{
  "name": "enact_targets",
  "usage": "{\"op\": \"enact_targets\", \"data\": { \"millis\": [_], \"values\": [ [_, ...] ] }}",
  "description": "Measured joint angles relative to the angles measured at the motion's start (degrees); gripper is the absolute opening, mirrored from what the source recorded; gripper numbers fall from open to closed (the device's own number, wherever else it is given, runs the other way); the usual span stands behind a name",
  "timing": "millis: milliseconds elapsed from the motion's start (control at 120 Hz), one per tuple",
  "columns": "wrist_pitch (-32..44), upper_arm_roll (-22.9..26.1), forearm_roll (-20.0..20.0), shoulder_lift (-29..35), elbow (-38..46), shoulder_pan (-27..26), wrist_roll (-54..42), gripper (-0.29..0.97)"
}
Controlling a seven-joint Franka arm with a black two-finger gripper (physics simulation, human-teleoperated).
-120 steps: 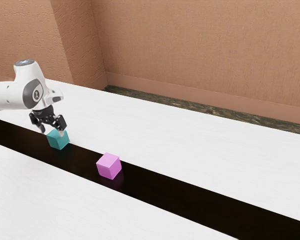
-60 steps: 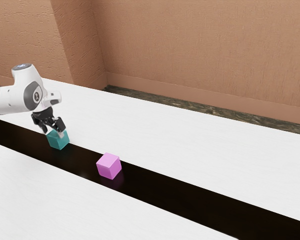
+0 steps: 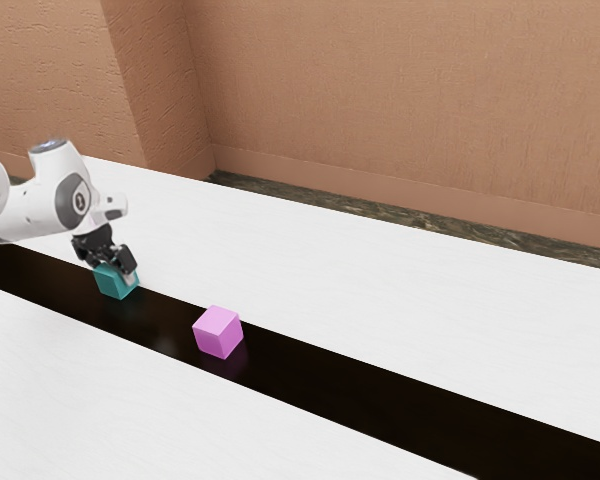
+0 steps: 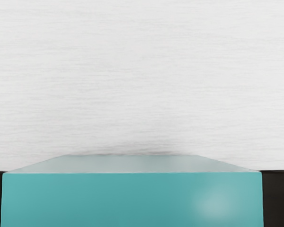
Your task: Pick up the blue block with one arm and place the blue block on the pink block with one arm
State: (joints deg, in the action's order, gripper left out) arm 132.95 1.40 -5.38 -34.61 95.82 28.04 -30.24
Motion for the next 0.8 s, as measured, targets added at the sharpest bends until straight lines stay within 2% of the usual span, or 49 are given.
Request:
{"op": "enact_targets", "data": {
  "millis": [233, 358, 500, 558, 650, 800],
  "values": [
    [0.0, 0.0, -1.8, -0.7, 0.1, 0.1, -1.3, 0.67],
    [0.0, -0.1, -2.7, -0.6, 0.2, -0.1, -1.6, 0.48],
    [0.2, -0.2, -2.5, 0.3, 0.4, -0.4, -1.8, 0.37],
    [0.3, -0.3, -2.4, 4.0, 2.6, -1.5, -1.6, 0.34],
    [0.4, -0.4, -2.1, 13.5, 9.9, -4.5, 0.0, 0.31],
    [0.5, -0.3, -1.6, 26.4, 21.7, -12.0, 6.0, 0.27]
  ]
}}
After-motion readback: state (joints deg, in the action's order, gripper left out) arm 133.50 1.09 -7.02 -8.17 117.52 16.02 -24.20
